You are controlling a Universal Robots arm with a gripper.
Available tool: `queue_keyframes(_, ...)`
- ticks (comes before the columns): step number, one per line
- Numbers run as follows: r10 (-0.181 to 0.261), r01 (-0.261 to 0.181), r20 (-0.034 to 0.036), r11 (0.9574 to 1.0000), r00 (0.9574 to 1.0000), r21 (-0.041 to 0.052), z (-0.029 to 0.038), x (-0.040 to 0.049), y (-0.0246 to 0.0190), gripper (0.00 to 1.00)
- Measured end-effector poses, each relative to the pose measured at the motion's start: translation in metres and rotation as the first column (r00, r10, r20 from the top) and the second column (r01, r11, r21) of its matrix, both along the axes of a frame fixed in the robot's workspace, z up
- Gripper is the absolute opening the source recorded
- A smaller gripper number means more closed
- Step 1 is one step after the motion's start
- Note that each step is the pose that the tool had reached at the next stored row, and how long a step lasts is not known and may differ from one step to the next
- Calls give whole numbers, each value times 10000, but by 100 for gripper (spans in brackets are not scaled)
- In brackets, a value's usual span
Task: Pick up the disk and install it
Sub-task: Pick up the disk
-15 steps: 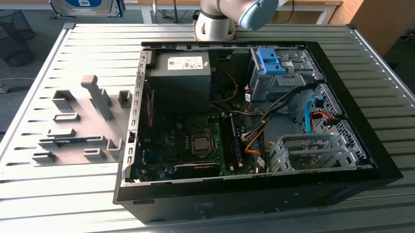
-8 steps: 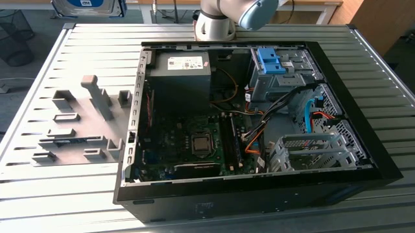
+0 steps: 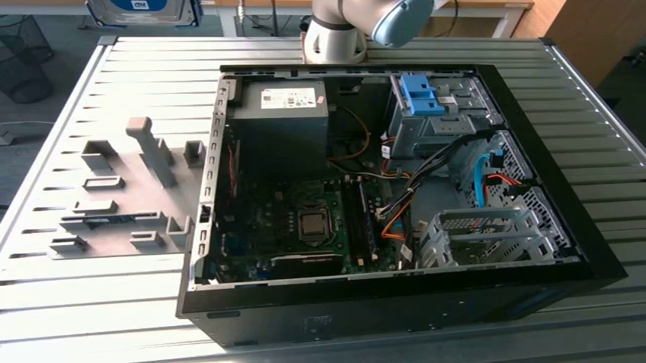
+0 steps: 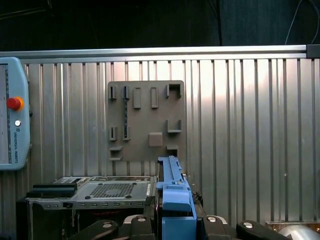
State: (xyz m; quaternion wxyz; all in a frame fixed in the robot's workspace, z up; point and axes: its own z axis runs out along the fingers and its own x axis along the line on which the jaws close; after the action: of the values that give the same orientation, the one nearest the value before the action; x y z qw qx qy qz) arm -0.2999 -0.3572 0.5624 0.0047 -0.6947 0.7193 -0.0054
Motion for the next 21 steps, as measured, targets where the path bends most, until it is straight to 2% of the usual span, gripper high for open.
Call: queue_keyframes(21,2,-2,0,10000,10000,0,0,48,0,36)
